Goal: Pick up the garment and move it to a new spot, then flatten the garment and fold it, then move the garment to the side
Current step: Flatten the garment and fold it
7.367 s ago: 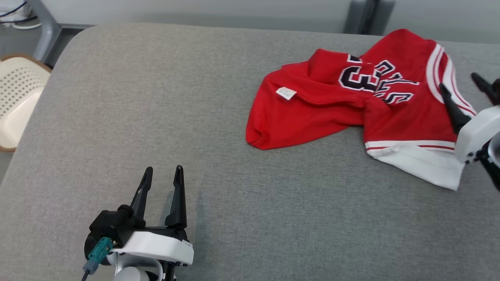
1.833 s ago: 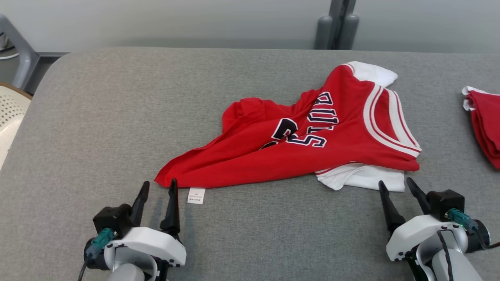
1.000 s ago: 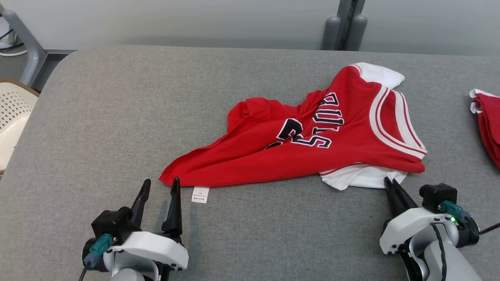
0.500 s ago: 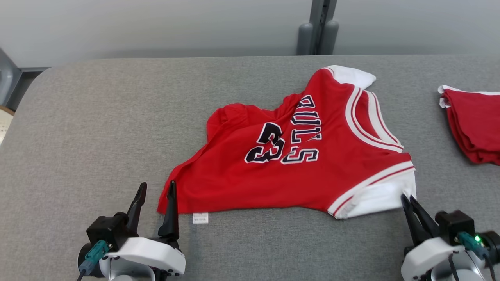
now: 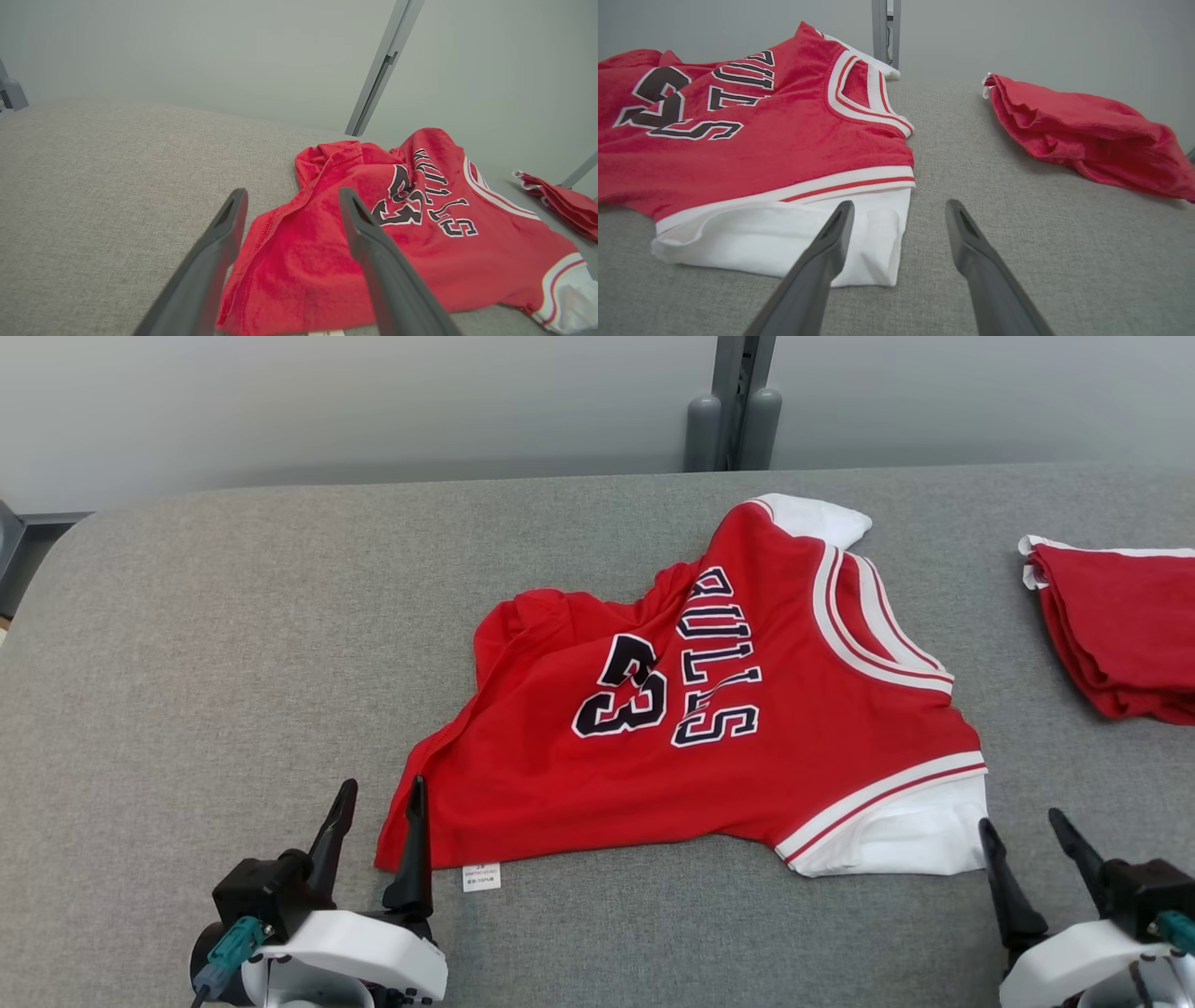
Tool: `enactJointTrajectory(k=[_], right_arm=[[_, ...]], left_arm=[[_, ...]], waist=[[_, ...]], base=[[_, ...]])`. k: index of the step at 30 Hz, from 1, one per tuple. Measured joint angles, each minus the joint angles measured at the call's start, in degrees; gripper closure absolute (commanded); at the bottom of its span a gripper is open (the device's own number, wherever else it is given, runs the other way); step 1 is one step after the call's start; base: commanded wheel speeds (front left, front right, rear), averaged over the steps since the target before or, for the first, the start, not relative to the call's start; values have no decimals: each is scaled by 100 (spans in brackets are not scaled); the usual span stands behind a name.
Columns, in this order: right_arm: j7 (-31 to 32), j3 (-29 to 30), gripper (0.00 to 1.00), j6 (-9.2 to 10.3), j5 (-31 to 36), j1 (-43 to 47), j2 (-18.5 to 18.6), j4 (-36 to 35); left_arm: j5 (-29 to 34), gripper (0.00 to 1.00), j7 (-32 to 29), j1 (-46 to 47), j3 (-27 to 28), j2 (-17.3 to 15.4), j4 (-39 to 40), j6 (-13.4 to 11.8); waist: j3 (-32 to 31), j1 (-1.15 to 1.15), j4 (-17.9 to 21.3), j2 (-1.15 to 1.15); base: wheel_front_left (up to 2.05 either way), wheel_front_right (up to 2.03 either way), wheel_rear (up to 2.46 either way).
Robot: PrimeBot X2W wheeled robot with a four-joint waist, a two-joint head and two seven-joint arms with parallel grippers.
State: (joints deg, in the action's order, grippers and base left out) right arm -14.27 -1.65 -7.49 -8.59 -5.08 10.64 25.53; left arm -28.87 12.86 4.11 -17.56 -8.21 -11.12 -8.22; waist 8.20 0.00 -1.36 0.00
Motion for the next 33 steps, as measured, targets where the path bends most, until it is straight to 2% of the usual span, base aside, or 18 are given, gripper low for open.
enactJointTrajectory(k=[7, 8, 9, 10, 16, 19, 21, 22, 27, 28, 30, 33], right_arm=[[734, -226, 0, 0, -241, -379, 234, 55], [829, -288, 4, -1, -291, -421, 263, 111], [935, -349, 16, 0, -355, -447, 282, 171], [1012, -415, 22, -1, -416, -460, 300, 223], [1207, -631, 24, -1, -753, -470, 387, 354], [1265, -719, 29, 0, -853, -473, 401, 434], [1277, -798, 39, -1, -902, -504, 411, 469], [1277, -825, 49, 0, -922, -534, 413, 483], [1222, -1005, 71, -1, -1012, -661, 433, 548], [1212, -1035, 78, 0, -1014, -685, 442, 561], [1111, -1087, 100, -1, -1014, -740, 468, 558], [934, -1131, 100, -1, -1011, -751, 494, 474]], left_arm=[[-8, 0, -2, 19, -41, 2, -5, 0], [-8, 0, -5, 28, -44, 2, -10, 0], [-8, 0, -5, 39, -51, 4, -14, 0], [-8, 0, -5, 50, -51, 4, -18, 0], [-41, 0, 11, 56, -33, -7, -23, -32], [-53, 0, 25, 56, -25, -16, -25, -42], [-56, 0, 26, 57, -22, -26, -25, -42], [-57, 0, 27, 58, -22, -31, -25, -42], [-58, 0, 27, 77, -30, -43, -23, -51], [-58, 0, 27, 77, -30, -48, -21, -53], [-62, 0, 27, 79, -31, -55, -15, -68], [-68, 0, 27, 80, -33, -66, -7, -91]], waist=[[42, 0, -91, 0], [49, 0, -115, 0], [55, 0, -141, 0], [59, 0, -169, 0], [87, 0, -261, 0], [97, 0, -259, 0], [109, 0, -247, 0], [113, 0, -238, 0], [120, 0, -185, 0], [121, 0, -173, 0], [126, 0, -147, 0], [129, 0, -107, 0]], base=[[0, 0, 0], [0, 0, 0], [0, 0, 0], [0, 0, 0], [0, 0, 0], [0, 0, 0], [0, 0, 0], [0, 0, 0], [0, 0, 0], [0, 0, 0], [0, 0, 0], [0, 0, 0]])
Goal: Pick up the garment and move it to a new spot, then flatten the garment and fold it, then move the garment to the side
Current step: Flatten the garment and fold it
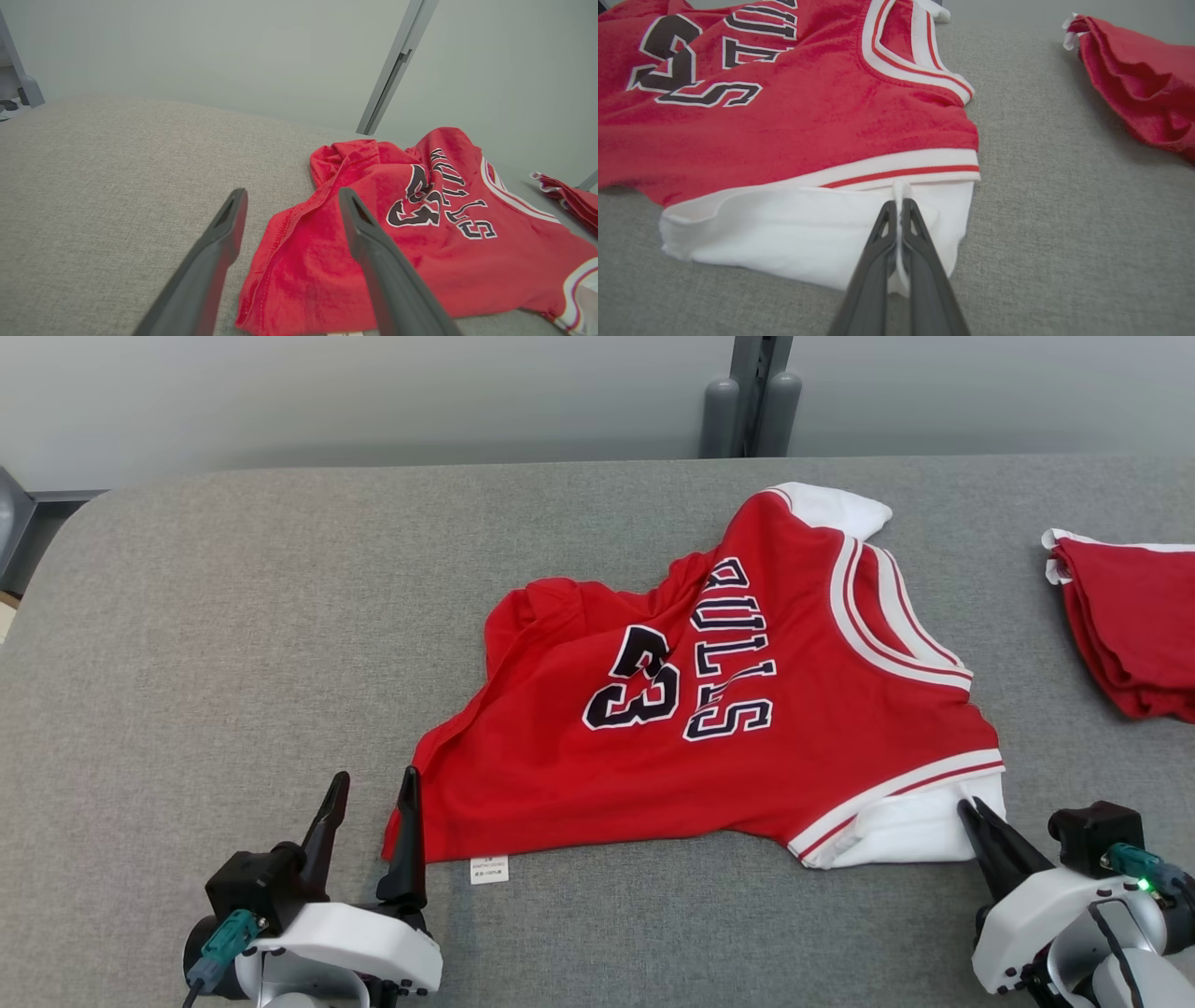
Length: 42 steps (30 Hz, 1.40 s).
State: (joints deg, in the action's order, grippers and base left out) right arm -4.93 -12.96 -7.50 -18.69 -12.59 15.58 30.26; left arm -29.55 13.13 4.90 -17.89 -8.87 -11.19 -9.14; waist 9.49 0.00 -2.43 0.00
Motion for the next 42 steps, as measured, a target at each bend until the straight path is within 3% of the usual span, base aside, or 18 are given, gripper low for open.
enactJointTrajectory(k=[9, 11, 12, 14, 15, 16, 17, 26, 32, 42], right_arm=[[-353, 55, 100, 0, 252, 567, -30, -591], [-460, 137, 81, 0, 419, 735, -92, -746], [-490, 177, 78, 1, 498, 805, -114, -809], [-521, 242, 52, 0, 569, 960, -202, -935], [-538, 289, 24, 0, 599, 1029, -252, -985], [-566, 308, 6, 0, 639, 1095, -271, -1054], [-567, 319, 0, 0, 672, 1144, -280, -1107], [-383, 549, 0, 0, 654, 1497, -133, -1467], [-59, 945, 0, 0, 513, 1080, 26, -1674], [1059, 341, 0, 0, -192, -64, 436, -454]], left_arm=[[-33, 0, 8, -1, 13, -34, 38, -26], [-40, 0, 8, -1, 21, -54, 53, -30], [-40, 0, 8, -1, 23, -66, 64, -35], [-40, 0, 7, -1, 25, -80, 83, -52], [-40, 0, 7, -1, 23, -89, 94, -52], [-40, 0, 5, -1, 24, -97, 101, -53], [-41, 0, 5, -1, 26, -103, 108, -55], [-42, 0, 1, 12, -8, -113, 129, -76], [-71, 0, 1, 32, -70, -82, 103, -76], [-93, 0, 26, 125, -141, -12, -12, -22]], waist=[[10, 0, 137, 0], [15, 0, 187, 0], [19, 0, 213, 0], [25, 0, 266, 0], [28, 0, 291, 0], [32, 0, 316, 0], [37, 0, 341, 0], [75, 0, 443, 0], [49, 0, 356, 0], [57, 0, -79, 0]], base=[[0, 0, 0], [0, 0, 0], [0, 0, 0], [0, 0, 0], [0, 0, 0], [0, 0, 0], [0, 0, 0], [0, 0, 0], [0, 0, 0], [0, 0, 0]])
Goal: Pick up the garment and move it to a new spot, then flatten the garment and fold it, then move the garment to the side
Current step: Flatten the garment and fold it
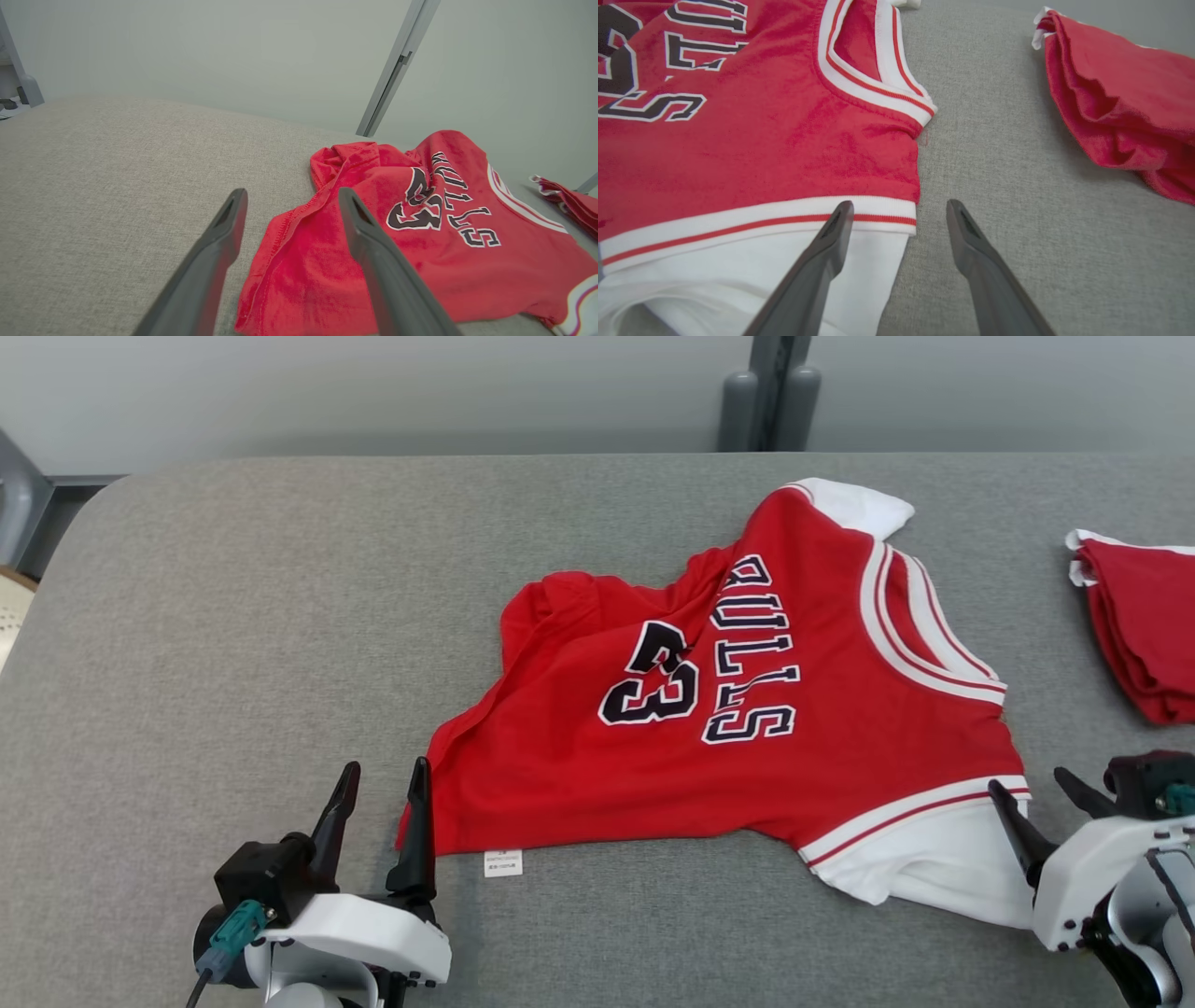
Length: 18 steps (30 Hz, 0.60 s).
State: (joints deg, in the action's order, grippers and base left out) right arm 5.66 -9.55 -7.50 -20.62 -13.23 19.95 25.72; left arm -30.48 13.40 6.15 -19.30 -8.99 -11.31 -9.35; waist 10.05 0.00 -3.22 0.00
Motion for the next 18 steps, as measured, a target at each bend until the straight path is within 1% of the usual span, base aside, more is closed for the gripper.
enactJointTrajectory(k=[4, 5, 9, 10, 11, 12, 13, 15, 18], right_arm=[[156, -376, 0, 1, -325, -429, 154, 500], [237, -577, 0, 0, -396, -613, 231, 765], [367, -985, 0, 1, -678, -1014, 371, 1160], [391, -1114, 20, 1, -722, -1101, 419, 1228], [397, -1230, 57, 1, -760, -1168, 467, 1281], [396, -1341, 71, 1, -811, -1232, 516, 1336], [374, -1425, 100, 0, -856, -1294, 556, 1376], [204, -1570, 100, 0, -909, -1434, 613, 1413], [-276, -1692, 100, 0, -892, -1720, 699, 1411]], left_arm=[[-7, 0, 24, 13, -18, 8, -37, 14], [-7, 0, 25, 21, -30, 7, -53, 21], [-7, 0, 31, 33, -57, 19, -71, 21], [-7, 0, 32, 33, -57, 18, -77, 21], [-7, 0, 33, 33, -63, 16, -84, 21], [-7, 0, 33, 33, -65, 16, -88, 21], [-7, 0, 37, 33, -66, 16, -90, 21], [-8, 0, 43, 32, -68, 13, -94, 21], [-22, 0, 49, 32, -68, 4, -93, 19]], waist=[[39, 0, -163, 0], [62, 0, -229, 0], [88, 0, -346, 0], [90, 0, -371, 0], [89, 0, -393, 0], [86, 0, -413, 0], [83, 0, -429, 0], [75, 0, -450, 0], [69, 0, -456, 0]], base=[[0, 0, 0], [0, 0, 0], [0, 0, 0], [0, 0, 0], [0, 0, 0], [0, 0, 0], [0, 0, 0], [0, 0, 0], [0, 0, 0]])
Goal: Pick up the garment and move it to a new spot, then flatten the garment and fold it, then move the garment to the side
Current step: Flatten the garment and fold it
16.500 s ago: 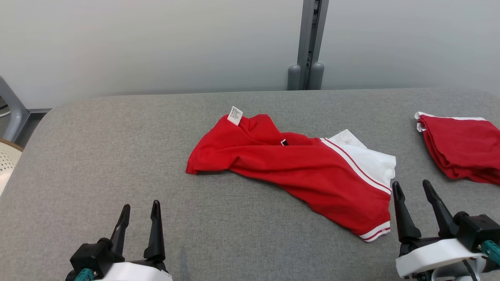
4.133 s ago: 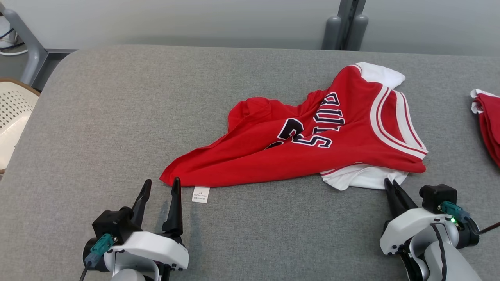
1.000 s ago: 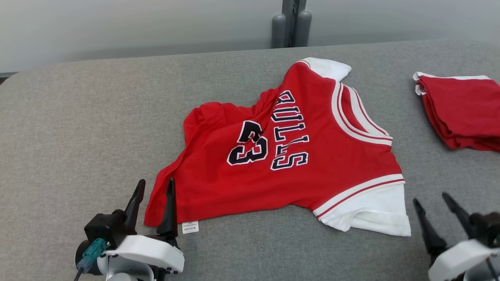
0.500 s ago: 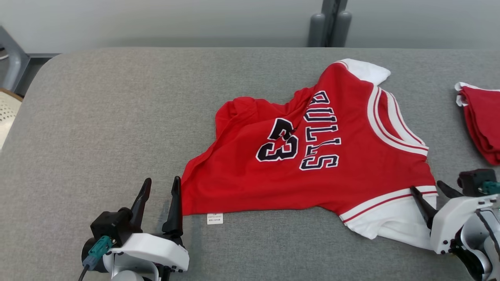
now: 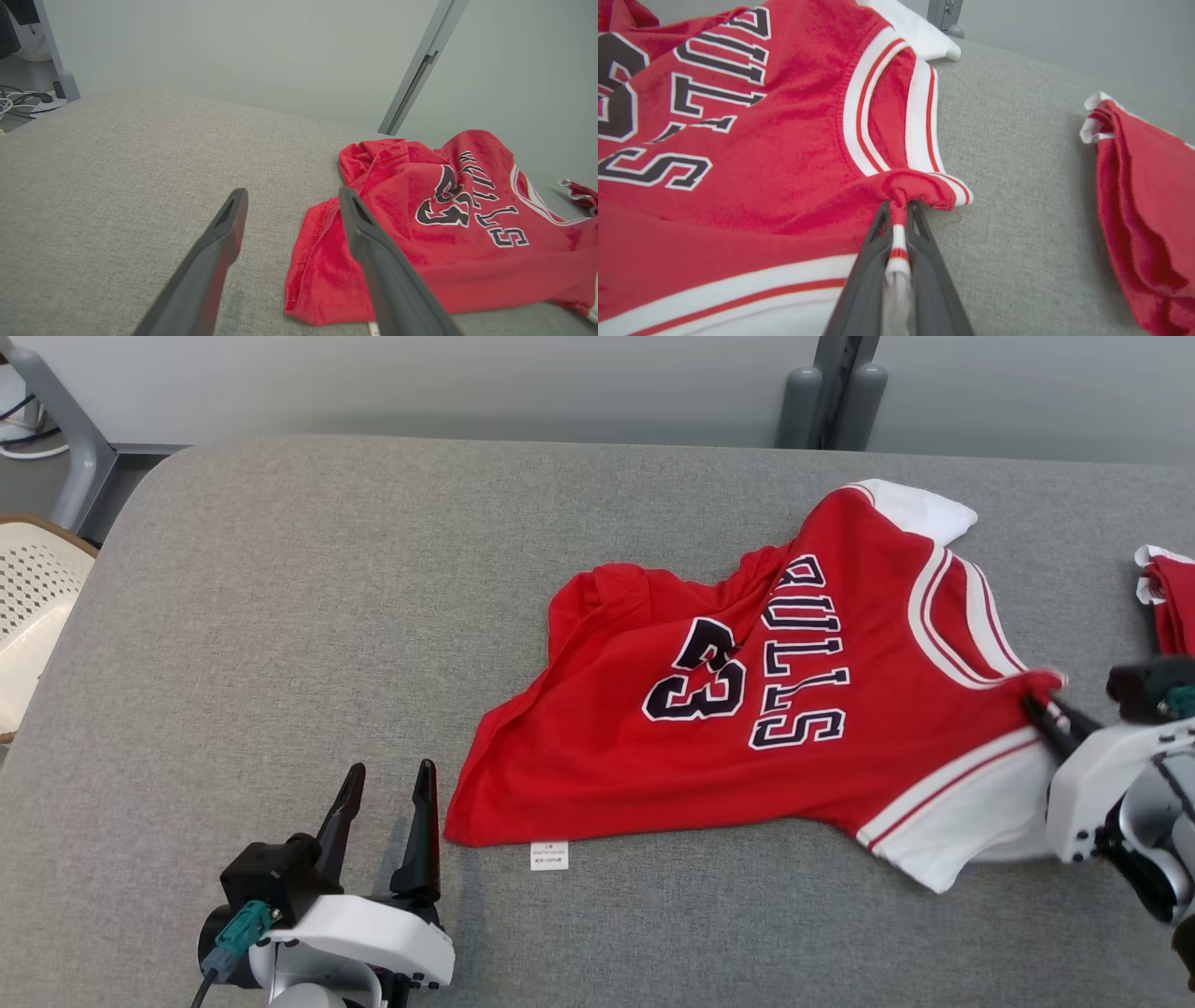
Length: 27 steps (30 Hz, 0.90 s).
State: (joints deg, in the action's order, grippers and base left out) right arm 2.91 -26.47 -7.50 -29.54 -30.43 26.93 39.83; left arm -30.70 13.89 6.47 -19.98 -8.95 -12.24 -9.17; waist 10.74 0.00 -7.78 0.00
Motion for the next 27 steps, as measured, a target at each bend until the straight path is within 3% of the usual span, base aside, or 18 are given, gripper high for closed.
enactJointTrajectory(k=[9, 25, 26, 27], right_arm=[[-1182, -88, 100, 0, -22, -492, 7, -9], [-1262, 159, 100, 0, 140, -1497, 22, 1585], [-1292, 169, 91, 0, 163, -1555, 2, 1696], [-1298, 171, 71, 0, 177, -1612, -20, 1796]], left_arm=[[-15, 0, 9, -2, -1, -8, 18, -23], [3, 0, 32, 258, -138, 73, -22, 36], [4, 0, 33, 266, -149, 79, -38, 48], [5, 0, 34, 284, -152, 81, -55, 53]], waist=[[-12, 0, 11, 0], [306, 0, -384, 0], [324, 0, -419, 0], [338, 0, -446, 0]], base=[[0, 0, 0], [0, 0, 0], [0, 0, 0], [0, 0, 0]])
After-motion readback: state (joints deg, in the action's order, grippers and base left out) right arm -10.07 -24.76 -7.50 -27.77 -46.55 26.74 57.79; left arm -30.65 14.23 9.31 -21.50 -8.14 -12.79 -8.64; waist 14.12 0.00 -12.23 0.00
